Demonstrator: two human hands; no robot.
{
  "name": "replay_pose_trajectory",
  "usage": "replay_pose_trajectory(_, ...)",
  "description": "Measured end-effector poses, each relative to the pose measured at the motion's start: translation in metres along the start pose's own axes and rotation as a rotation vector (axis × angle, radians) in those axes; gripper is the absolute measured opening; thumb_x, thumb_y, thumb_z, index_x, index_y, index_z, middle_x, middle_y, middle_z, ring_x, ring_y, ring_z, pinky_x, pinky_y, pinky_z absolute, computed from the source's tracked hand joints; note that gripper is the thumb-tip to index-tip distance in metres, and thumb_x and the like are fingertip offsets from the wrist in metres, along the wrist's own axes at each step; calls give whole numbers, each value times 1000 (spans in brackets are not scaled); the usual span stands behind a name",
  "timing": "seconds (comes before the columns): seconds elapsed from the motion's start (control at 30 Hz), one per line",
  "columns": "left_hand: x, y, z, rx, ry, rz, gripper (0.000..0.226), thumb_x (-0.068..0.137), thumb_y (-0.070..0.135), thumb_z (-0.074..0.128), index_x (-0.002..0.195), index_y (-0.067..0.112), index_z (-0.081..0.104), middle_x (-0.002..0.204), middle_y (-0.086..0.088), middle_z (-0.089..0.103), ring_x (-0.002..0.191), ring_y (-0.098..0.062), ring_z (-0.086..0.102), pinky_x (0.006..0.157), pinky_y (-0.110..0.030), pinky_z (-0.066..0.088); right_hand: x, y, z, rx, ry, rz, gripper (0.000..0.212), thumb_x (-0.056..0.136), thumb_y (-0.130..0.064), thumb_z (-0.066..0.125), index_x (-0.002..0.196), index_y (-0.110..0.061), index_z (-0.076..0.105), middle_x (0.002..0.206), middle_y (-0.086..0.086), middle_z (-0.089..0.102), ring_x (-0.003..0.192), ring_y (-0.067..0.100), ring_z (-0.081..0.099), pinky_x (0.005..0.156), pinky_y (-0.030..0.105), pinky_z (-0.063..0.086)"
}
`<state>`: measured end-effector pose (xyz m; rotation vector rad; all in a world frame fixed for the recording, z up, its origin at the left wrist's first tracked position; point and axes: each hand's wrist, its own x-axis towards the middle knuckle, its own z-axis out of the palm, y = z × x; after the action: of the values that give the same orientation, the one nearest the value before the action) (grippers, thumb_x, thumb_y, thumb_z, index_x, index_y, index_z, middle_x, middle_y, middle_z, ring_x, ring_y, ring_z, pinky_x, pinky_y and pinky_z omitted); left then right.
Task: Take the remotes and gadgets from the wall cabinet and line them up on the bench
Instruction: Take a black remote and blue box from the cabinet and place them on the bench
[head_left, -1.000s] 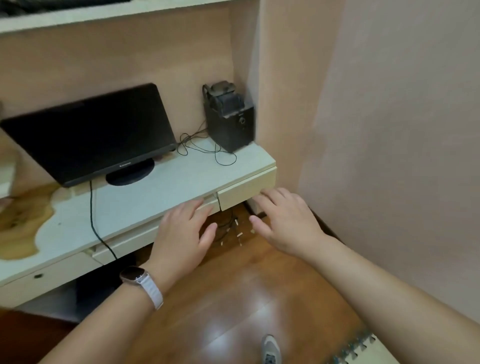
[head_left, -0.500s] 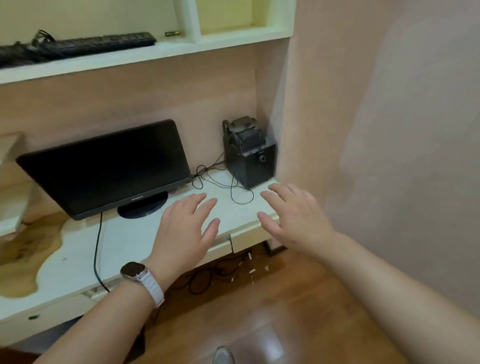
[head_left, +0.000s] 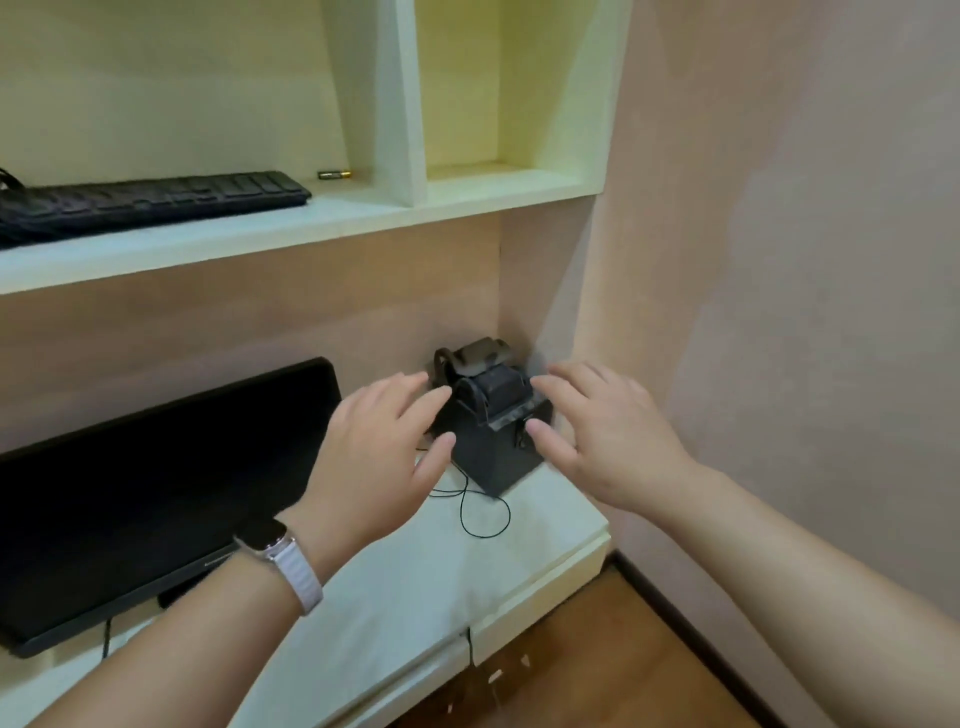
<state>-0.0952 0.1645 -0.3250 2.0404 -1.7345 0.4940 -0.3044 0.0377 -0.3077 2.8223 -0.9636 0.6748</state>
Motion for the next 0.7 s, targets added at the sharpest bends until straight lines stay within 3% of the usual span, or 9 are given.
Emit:
replay_pose_trajectory(0.17, 65, -16, -20, 11, 91, 109, 47, 90, 44, 49, 131, 22, 57, 135, -5, 55, 126, -26, 47, 104, -44, 33, 49, 0, -25, -14, 77, 19, 55, 89, -53, 39, 125, -18, 61, 128, 3, 60, 117, 28, 54, 89, 45, 48)
replay_pose_trajectory(0.37, 128, -13, -50, -26, 180, 112, 51, 91, 47, 43, 136, 25, 52, 140, -1, 51, 129, -22, 43, 105, -44, 31, 102, 14, -62, -37, 143, 4, 57, 91, -53, 36, 131, -18, 57, 136, 5, 56, 124, 27, 49, 98, 44, 43)
replay_pose_trajectory(0.7, 225, 11, -99, 63, 445, 173, 49, 86, 45, 48, 127, 21, 61, 132, -6, 57, 122, -28, 50, 96, -42, 34, 181, 69, -114, 0, 290, -54, 62, 89, -57, 30, 134, -22, 55, 139, 1, 53, 127, 24, 46, 100, 40, 37)
